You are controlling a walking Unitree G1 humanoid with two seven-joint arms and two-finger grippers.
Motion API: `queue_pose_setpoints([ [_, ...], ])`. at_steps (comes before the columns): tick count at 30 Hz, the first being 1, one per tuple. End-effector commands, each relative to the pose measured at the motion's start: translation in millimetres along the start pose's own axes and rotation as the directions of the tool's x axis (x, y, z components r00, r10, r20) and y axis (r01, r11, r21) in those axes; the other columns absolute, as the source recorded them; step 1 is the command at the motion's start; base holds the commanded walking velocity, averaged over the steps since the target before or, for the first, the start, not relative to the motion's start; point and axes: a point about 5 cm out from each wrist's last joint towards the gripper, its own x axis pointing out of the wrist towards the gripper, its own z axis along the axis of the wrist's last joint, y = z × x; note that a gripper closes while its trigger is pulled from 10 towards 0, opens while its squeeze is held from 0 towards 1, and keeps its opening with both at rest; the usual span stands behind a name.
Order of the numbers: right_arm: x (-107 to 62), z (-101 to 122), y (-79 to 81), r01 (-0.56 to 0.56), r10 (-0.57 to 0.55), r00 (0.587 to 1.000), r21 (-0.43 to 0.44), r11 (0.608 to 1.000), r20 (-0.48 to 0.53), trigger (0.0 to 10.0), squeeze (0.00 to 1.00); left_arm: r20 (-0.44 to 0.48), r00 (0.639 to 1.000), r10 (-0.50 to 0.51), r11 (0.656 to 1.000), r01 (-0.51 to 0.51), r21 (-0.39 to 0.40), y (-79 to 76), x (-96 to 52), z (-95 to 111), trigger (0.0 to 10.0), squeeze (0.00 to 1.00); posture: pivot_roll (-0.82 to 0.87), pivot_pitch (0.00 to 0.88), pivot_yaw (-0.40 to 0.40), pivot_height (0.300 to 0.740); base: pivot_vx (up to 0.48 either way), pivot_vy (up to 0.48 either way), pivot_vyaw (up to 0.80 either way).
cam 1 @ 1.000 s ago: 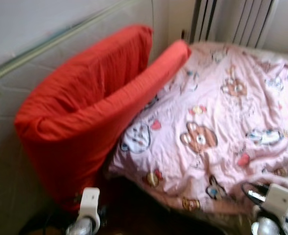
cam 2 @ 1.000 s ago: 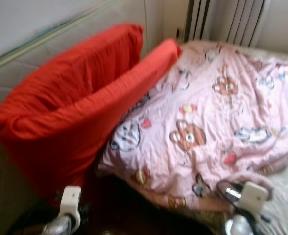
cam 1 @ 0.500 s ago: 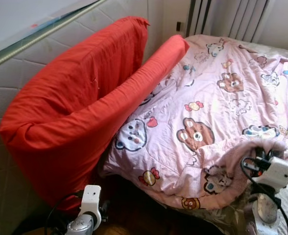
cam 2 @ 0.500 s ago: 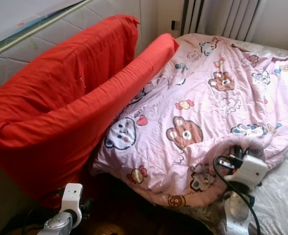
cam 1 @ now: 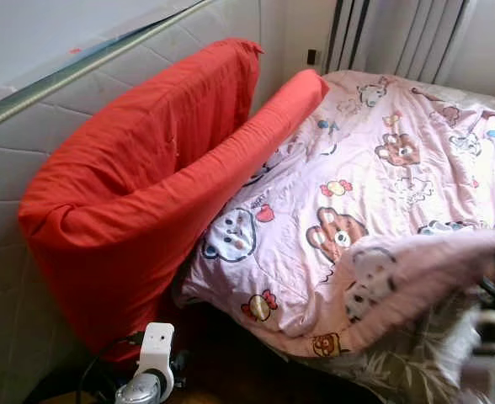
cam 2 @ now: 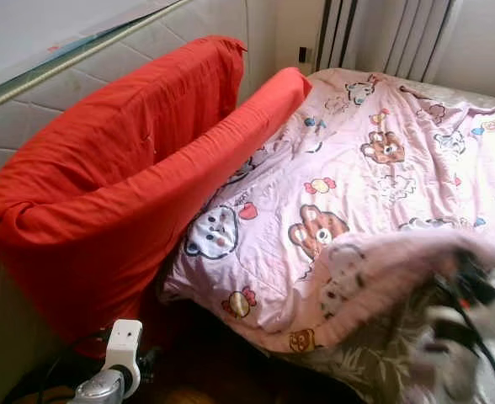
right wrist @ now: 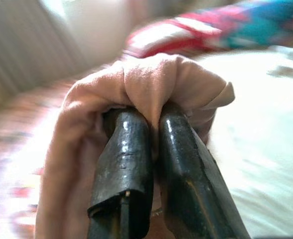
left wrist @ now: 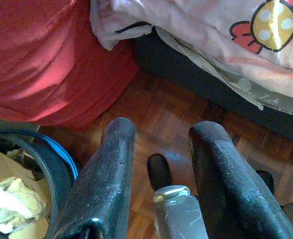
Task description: Clean up the room
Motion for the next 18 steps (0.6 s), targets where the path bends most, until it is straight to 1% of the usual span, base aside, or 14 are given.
queue_pose_setpoints([
  [1, -1.5, -2, -13.4, 0.067, -0.068, 0.998, -0.042, 0.997, -0.011, 10.0, 0.0, -0.015, 1.0, -0.006, 1.0, 0.006, 0.021, 1.1, -0.9, -3, 10.0, 0.0, -0.1, 0.084, 0.051, 0.74, 0.0, 0.0, 0.0],
  [2, -4.3, -3, -23.0, 0.107, -0.109, 0.994, -0.083, 0.991, -0.028, 10.0, 0.0, -0.015, 1.0, -0.006, 1.0, 0.006, 0.022, 1.1, -0.9, -3, 10.0, 0.0, -0.1, 0.085, 0.051, 0.74, 0.0, 0.0, 0.0],
  [3, -6.1, -3, -26.5, 0.115, -0.119, 0.992, -0.118, 0.986, -0.033, 10.0, 0.0, -0.016, 1.0, -0.006, 1.0, 0.006, 0.022, 1.1, -0.9, -3, 10.0, 0.0, -0.11, 0.085, 0.051, 0.74, 0.0, 0.0, 0.0],
  [4, -6.1, -3, -26.5, 0.115, -0.119, 0.992, -0.118, 0.986, -0.033, 10.0, 0.0, -0.016, 1.0, -0.006, 1.0, 0.006, 0.022, 1.1, -0.9, -3, 10.0, 0.0, -0.11, 0.085, 0.051, 0.74, 0.0, 0.0, 0.0],
  [5, -12.9, -9, -26.0, 0.04, -0.061, 0.996, -0.266, 0.963, -0.07, 10.0, 0.0, -0.016, 1.0, -0.006, 1.0, 0.007, 0.023, 1.0, -0.8, -3, 10.0, 0.0, -0.11, 0.084, 0.051, 0.74, 0.0, 0.0, 0.0],
  [6, -19.8, -22, -25.3, -0.019, -0.036, 0.989, -0.361, 0.932, -0.145, 10.0, 0.0, -0.016, 1.0, -0.007, 1.0, 0.007, 0.023, 0.8, -0.7, -3, 10.0, 0.0, -0.11, 0.083, 0.047, 0.74, 0.0, 0.0, 0.0],
  [7, -19.8, -22, -25.3, -0.019, -0.036, 0.989, -0.361, 0.932, -0.145, 10.0, 0.0, -0.016, 1.0, -0.007, 1.0, 0.007, 0.023, 0.8, -0.7, -3, 10.0, 0.0, -0.11, 0.083, 0.047, 0.74, 0.0, 0.0, 0.0],
  [8, -29.7, -39, -30.6, -0.041, -0.076, 0.969, -0.452, 0.891, -0.237, 10.0, 0.0, -0.016, 1.0, -0.007, 1.0, 0.007, 0.022, 0.3, -0.6, -3, 10.0, 0.0, -0.11, 0.082, 0.046, 0.74, 0.0, 0.0, 0.0],
  [9, -32.1, -43, -32.2, -0.045, -0.088, 0.963, -0.473, 0.88, -0.255, 10.0, 0.0, -0.016, 1.0, -0.007, 1.0, 0.007, 0.022, 0.2, -0.6, -3, 10.0, 0.0, -0.11, 0.082, 0.046, 0.74, 0.0, 0.0, 0.0],
  [11, -43.0, -61, -43.8, -0.022, -0.188, 0.92, -0.525, 0.851, -0.343, 10.0, 0.0, -0.015, 1.0, -0.007, 1.0, 0.007, 0.021, -0.1, -0.4, -2, 10.0, 0.0, -0.11, 0.081, 0.045, 0.74, 0.0, 0.0, 0.0],
  [13, -69.7, -92, -58.8, -0.073, -0.293, 0.807, -0.579, 0.812, -0.513, 10.0, 0.0, -0.014, 1.0, -0.008, 1.0, 0.008, 0.02, -0.8, -0.2, -2, 10.0, 0.0, -0.11, 0.079, 0.045, 0.74, 0.0, 0.0, 0.0],
  [15, -91.6, -110, -62.9, -0.148, -0.311, 0.725, -0.58, 0.801, -0.614, 10.0, 0.0, -0.014, 1.0, -0.008, 1.0, 0.008, 0.019, -1.4, -0.1, -2, 10.0, 0.0, -0.11, 0.078, 0.043, 0.74, 0.0, 0.0, 0.0],
  [16, -98.5, -115, -62.8, -0.188, -0.302, 0.709, -0.584, 0.79, -0.637, 10.0, 0.0, -0.014, 1.0, -0.008, 1.0, 0.008, 0.018, -1.6, 0.0, -2, 10.0, 0.0, -0.11, 0.078, 0.043, 0.74, 0.0, 0.0, 0.0],
  [18, -108.7, -119, -67.9, -0.249, -0.326, 0.685, -0.63, 0.736, -0.651, 10.0, 0.0, -0.013, 1.0, -0.007, 1.0, 0.007, 0.016, -1.9, 0.1, -1, 10.0, 0.0, -0.11, 0.078, 0.04, 0.74, 0.0, 0.0, 0.0],
])
